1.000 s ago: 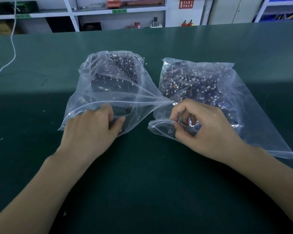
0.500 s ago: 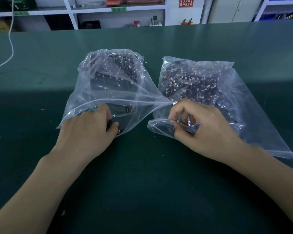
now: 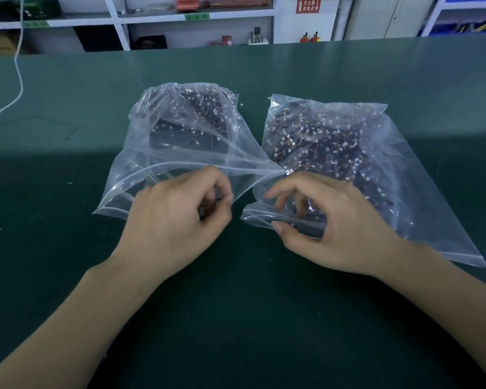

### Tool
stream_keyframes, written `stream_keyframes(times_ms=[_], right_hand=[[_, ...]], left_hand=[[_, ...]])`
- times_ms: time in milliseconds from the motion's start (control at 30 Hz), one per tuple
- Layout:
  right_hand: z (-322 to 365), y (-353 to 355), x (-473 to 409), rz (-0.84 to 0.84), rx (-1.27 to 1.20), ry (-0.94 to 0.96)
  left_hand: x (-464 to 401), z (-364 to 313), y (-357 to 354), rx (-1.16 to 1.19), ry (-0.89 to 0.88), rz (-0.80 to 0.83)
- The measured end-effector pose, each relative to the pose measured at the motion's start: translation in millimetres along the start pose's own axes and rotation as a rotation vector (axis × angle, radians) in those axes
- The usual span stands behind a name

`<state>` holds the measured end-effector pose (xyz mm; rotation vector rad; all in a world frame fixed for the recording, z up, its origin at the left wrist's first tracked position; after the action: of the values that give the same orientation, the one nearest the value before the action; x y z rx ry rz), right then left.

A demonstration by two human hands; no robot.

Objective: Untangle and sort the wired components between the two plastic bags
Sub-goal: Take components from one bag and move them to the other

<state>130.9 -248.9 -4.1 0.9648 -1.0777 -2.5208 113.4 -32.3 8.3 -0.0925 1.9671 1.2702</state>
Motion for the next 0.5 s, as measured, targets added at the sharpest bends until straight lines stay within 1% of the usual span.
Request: stream_keyframes(times_ms=[67, 167, 333, 500], right_hand=[[-1.6, -0.3, -0.8, -0.004, -0.019, -0.032], [-4.7, 1.4, -2.8, -0.019, -0.044, -0.063], [-7.7, 0.7, -4.2, -0.016, -0.122, -0.144], [-7.5, -4.4, -4.4, 0.012, -0.241, -0.193]], left_hand=[[1.5, -14.1, -0.8, 0.126, -0.065, -0.052], [2.7, -27.4, -4.5, 0.323, -0.088, -0.068], [4.8, -37.9, -17.2, 0.684, -0.028, 0.031], [6.2, -43.6, -20.2, 0.824, -0.010, 0.101]])
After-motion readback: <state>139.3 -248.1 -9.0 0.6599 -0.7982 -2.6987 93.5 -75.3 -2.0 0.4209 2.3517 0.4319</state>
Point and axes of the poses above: each hand's wrist, its own x-axis away from the middle knuckle, its own y-axis out of the back of the hand, z = x × y, the point moved 6 cm from there along -x, towards the middle knuckle, and after that the axes turned 7 degrees about -y, right-handed, at the moved point
